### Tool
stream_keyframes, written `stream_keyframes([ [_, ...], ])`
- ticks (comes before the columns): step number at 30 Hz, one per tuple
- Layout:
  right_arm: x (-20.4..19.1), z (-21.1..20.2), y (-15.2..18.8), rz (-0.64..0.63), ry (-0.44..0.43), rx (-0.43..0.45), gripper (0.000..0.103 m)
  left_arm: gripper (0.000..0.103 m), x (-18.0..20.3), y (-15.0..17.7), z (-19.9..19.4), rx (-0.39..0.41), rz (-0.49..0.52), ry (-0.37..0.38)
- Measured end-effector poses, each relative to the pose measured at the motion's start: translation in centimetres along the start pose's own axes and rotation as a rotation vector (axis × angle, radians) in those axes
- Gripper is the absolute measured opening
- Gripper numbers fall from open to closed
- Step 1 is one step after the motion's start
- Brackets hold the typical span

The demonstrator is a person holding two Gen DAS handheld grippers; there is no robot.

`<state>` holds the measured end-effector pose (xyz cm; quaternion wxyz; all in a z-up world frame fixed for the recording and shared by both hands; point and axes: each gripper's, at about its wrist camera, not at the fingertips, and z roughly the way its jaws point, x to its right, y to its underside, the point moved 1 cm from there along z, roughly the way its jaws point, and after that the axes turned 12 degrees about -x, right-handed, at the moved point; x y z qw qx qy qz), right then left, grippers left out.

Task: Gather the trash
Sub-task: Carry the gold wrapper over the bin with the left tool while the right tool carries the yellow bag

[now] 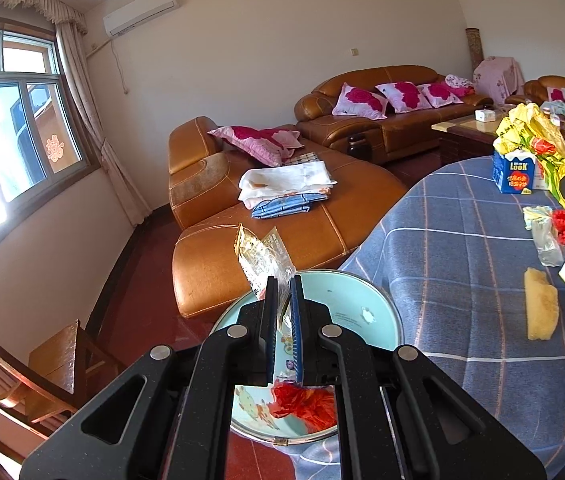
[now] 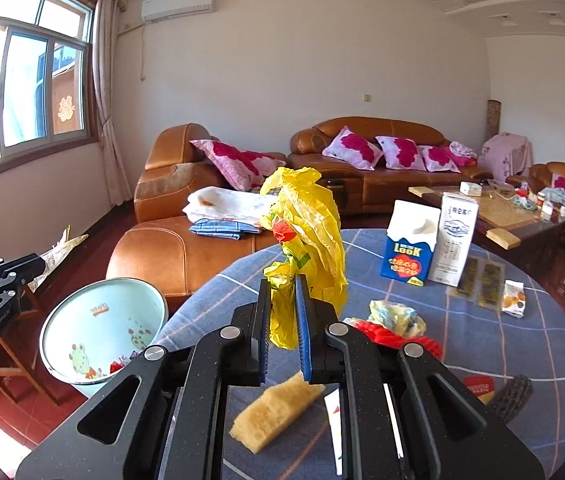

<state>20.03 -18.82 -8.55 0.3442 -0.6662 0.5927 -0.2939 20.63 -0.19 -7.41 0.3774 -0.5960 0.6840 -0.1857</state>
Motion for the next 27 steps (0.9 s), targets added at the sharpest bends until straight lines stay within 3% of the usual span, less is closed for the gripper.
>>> stream_keyframes([
  [27,-6.4,6.5,-2.0,-0.178,-0.16,-0.036,0.012,0.006,-3.3,0.5,3.6,-0.087,0.014,-0.145],
])
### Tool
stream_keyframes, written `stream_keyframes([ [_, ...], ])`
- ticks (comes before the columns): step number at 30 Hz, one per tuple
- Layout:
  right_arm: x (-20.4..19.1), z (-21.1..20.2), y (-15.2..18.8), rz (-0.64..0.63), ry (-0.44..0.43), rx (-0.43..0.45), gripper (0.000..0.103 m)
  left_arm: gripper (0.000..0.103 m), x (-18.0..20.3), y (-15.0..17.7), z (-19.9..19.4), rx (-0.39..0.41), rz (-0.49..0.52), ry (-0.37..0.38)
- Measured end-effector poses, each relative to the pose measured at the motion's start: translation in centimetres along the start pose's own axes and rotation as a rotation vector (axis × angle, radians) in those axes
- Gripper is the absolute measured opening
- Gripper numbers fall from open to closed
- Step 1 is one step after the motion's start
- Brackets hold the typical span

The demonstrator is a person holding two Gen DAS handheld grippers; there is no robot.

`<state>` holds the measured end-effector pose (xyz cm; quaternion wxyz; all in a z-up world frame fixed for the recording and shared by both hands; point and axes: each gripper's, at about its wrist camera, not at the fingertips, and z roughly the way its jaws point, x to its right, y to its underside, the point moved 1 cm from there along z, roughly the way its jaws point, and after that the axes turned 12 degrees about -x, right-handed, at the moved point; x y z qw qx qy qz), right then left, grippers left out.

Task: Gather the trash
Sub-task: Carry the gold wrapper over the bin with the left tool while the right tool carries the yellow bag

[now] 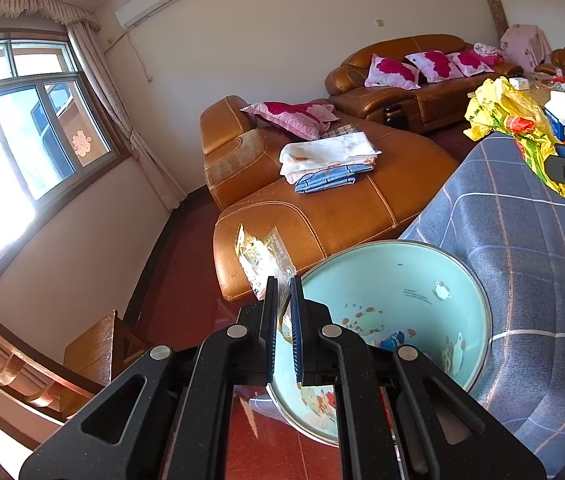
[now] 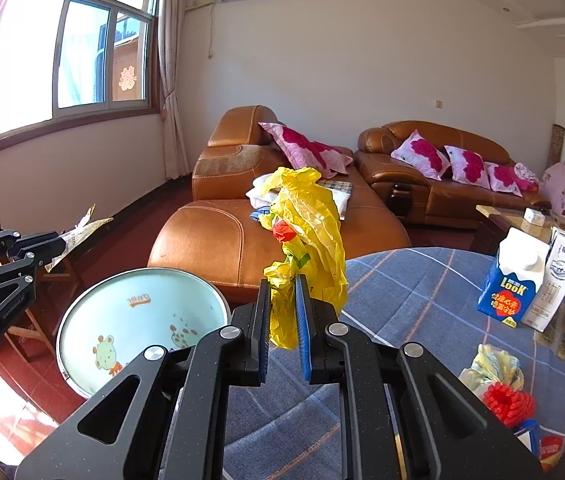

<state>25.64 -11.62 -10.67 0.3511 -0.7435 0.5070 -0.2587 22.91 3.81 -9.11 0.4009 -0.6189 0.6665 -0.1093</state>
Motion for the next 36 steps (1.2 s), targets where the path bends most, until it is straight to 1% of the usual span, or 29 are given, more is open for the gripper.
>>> stream_keyframes([
  [15,-1.7,1.4,0.1,-0.064,-0.014,-0.013,0.012,0.006,-0.3,0.3,0.6,-0.015,-0.006,-0.004],
  [19,-1.5,1.6,0.3,-0.067,-0.019,-0.016,0.012,0.006,-0.3,0.3,0.7,-0.02,-0.003,-0.006],
  [36,-2.4,1.6,0.4,-0.118,-0.044,-0.012,0.013,0.006,-0.1,0.5,1.3,-0.032,0.012,-0.005],
])
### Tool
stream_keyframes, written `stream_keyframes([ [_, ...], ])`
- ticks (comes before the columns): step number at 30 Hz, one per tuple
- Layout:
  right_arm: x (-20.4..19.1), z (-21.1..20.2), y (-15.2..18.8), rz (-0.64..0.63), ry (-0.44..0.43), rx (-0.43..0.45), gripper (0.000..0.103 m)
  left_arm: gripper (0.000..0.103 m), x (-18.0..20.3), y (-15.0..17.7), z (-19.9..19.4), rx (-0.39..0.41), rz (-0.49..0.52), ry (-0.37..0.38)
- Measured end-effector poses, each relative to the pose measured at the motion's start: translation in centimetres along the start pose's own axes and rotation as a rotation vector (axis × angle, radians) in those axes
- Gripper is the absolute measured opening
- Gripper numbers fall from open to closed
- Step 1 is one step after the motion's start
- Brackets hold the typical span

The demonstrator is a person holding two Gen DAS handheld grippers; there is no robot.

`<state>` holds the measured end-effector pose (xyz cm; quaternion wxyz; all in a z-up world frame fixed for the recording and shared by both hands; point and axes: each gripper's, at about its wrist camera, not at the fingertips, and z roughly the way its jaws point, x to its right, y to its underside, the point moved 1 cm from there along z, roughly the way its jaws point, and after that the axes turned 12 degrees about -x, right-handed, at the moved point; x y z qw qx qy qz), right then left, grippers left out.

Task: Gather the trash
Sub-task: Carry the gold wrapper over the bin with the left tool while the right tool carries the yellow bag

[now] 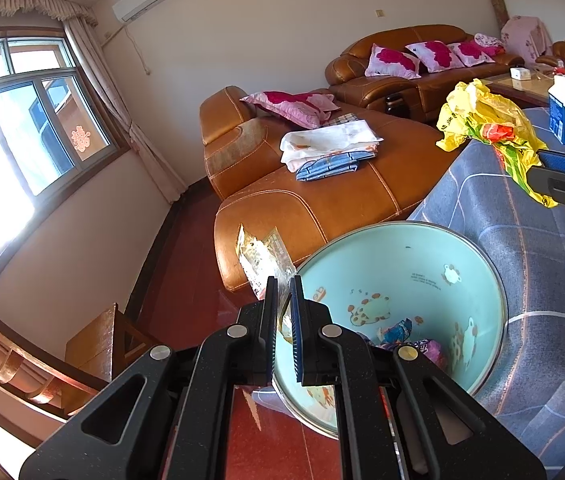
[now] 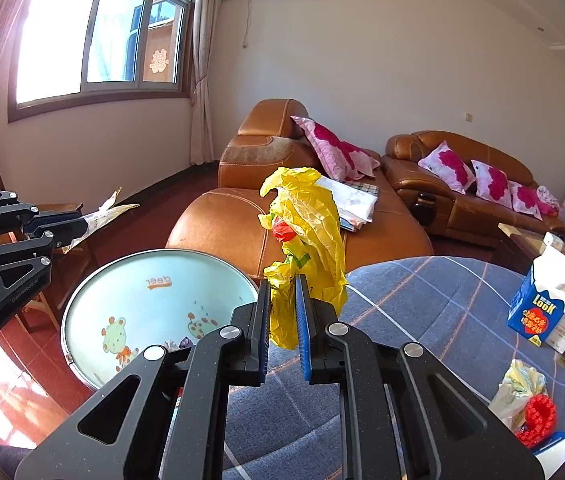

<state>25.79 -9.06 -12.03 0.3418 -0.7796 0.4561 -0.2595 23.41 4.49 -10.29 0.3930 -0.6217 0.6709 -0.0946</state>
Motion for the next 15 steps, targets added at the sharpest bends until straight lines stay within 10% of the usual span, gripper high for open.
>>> stream_keyframes([
  [15,-1.5,0.6,0.0,-0.072,-0.052,-0.011,0.013,0.007,0.3,0.4,0.4,-0.007,0.014,0.02],
])
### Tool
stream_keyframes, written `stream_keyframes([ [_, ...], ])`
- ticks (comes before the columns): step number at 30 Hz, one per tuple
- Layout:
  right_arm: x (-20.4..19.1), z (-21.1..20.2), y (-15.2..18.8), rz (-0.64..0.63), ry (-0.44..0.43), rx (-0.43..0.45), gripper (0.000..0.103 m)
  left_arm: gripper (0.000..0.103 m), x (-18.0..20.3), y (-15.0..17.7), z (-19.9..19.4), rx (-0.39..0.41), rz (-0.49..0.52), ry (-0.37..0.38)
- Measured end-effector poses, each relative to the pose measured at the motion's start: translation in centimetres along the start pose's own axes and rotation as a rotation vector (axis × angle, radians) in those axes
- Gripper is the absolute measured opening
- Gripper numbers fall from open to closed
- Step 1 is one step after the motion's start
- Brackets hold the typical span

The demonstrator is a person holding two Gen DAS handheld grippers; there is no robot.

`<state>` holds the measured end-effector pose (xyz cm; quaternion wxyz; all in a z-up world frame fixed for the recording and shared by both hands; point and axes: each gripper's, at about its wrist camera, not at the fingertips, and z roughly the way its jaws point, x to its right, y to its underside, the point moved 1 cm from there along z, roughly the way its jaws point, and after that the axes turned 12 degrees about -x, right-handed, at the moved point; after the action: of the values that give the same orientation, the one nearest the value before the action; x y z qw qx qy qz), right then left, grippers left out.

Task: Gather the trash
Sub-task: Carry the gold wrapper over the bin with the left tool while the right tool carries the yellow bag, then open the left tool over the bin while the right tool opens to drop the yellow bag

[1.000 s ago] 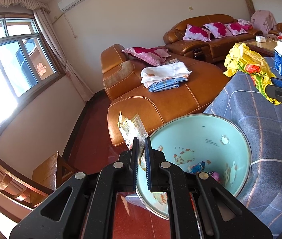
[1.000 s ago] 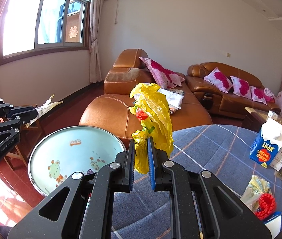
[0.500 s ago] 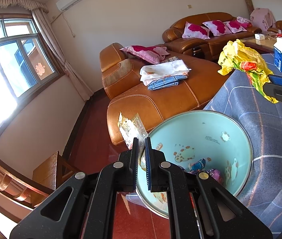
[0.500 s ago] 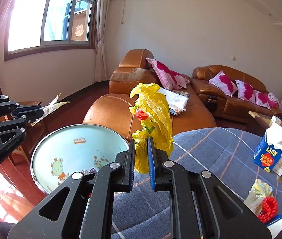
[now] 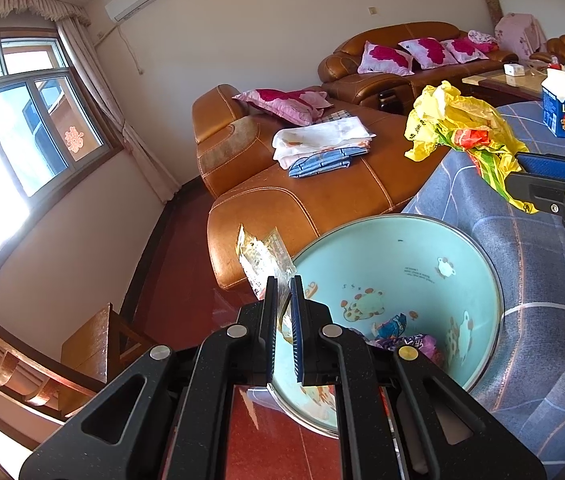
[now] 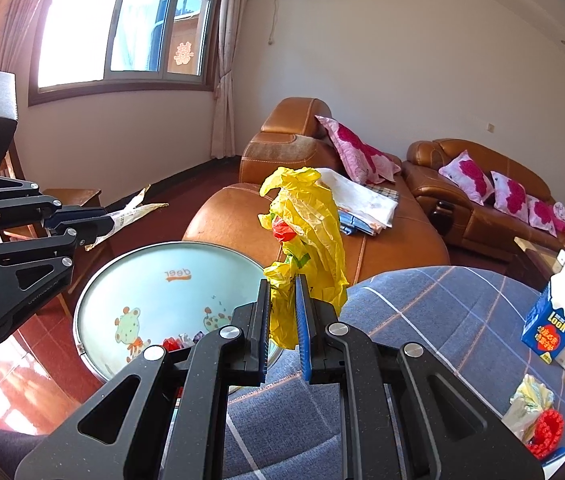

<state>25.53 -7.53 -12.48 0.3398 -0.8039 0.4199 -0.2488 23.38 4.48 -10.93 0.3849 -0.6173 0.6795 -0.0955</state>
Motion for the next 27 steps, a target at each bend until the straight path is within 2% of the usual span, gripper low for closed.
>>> stream_keyframes([
  [22,-1.8,0.1,0.0,-0.086,-0.05,-0.011,0.013,0.008,-0.4,0.0,0.1,0.003,-0.002,0.026],
  [25,-2.0,0.2,0.0,-0.102,-0.061,-0.014,0.014,0.017,-0.4,0.0,0.1,0.007,-0.007,0.031],
  [27,-1.9,0.2,0.0,-0.106,-0.065,-0.011,0.016,0.029,-0.3,0.0,0.1,0.011,-0.006,0.025],
])
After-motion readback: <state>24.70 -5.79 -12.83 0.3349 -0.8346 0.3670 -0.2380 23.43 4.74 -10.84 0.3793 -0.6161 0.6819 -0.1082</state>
